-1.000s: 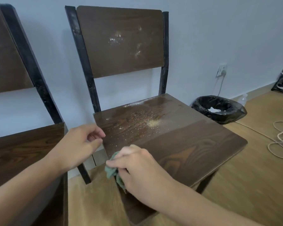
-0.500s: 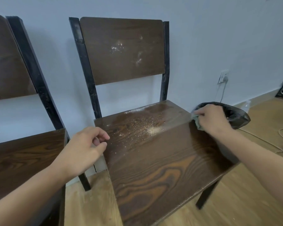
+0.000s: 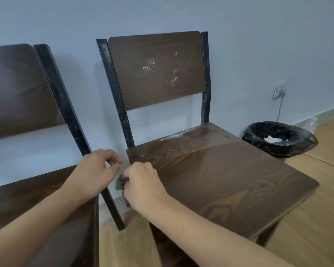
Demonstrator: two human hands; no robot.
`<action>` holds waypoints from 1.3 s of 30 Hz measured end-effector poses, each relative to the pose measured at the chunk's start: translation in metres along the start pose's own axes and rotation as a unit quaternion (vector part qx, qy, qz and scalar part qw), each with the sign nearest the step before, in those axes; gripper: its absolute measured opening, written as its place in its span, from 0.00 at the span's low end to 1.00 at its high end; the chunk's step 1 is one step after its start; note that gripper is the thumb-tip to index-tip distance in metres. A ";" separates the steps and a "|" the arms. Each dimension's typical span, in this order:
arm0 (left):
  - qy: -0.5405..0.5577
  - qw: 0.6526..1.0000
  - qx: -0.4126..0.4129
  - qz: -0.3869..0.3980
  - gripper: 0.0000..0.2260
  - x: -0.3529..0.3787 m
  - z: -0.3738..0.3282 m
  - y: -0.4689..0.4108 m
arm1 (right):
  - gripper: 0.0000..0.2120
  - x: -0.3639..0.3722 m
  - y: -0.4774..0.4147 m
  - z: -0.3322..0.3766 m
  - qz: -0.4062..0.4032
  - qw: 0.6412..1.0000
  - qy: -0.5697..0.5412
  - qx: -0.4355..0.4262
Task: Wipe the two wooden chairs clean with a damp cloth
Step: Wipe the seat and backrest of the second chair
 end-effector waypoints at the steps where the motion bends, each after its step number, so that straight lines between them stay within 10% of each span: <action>1: -0.002 1.000 -0.008 -0.010 0.07 -0.003 0.005 -0.001 | 0.12 0.007 -0.001 0.007 0.018 1.000 -0.008 -0.008; 9: 0.035 0.999 -0.030 -0.016 0.07 0.009 0.001 -0.010 | 0.15 -0.044 -0.027 -0.030 0.038 0.989 0.143 0.012; 23: 0.072 0.997 -0.021 -0.016 0.07 0.019 0.009 -0.011 | 0.08 -0.292 -0.045 -0.197 -0.266 0.911 0.219 0.227; 39: 0.023 1.000 0.006 -0.019 0.11 0.015 0.016 -0.023 | 0.16 -0.033 -0.072 -0.045 -0.021 0.991 0.129 -0.012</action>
Point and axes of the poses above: each hand's wrist, its own y-axis away from the middle knuckle, its own x-axis out of the palm, z = x × y, the point moved 6 cm from there along -y, towards the middle knuckle, and after that the axes turned 14 degrees about -y, right-handed, at the moved point
